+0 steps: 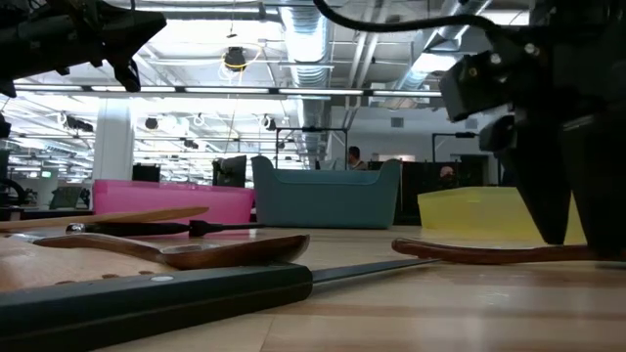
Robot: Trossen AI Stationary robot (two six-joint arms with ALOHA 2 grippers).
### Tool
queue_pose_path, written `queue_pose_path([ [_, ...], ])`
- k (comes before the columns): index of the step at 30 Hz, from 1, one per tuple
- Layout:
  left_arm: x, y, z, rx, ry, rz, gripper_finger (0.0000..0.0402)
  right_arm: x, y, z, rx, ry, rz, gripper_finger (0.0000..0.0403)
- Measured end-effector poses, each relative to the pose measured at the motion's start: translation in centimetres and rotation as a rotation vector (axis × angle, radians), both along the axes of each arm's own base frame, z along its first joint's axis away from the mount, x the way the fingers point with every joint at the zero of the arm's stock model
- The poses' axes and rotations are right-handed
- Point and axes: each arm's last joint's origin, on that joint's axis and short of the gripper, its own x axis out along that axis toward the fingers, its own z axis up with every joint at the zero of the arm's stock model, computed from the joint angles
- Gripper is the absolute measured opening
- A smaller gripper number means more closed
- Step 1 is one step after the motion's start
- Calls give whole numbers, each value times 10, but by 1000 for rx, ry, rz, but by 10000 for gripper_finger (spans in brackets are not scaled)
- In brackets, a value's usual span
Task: Pick & Place Kitchen Items
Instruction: Put the wooden serving spoon into the red bin
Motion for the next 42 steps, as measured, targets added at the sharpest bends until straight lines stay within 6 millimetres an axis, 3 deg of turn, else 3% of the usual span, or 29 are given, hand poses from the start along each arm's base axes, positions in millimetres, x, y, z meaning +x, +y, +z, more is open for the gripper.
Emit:
queue_pose_path([
  [11,0,0,0,0,0,0,3,-7,-5,-14,2,-4,-31,211],
  [22,0,0,0,0,0,0,3,-7,-4,-15,-10,-25,-64,58],
  [28,0,0,0,0,0,0,3,-7,-7,-15,-60,-45,-118,51],
  [34,0,0,0,0,0,0,3,-11,-11,-2,-83,-94,-159,61],
  [42,0,0,0,0,0,0,3,-16,-14,46,-28,-296,-205,52],
])
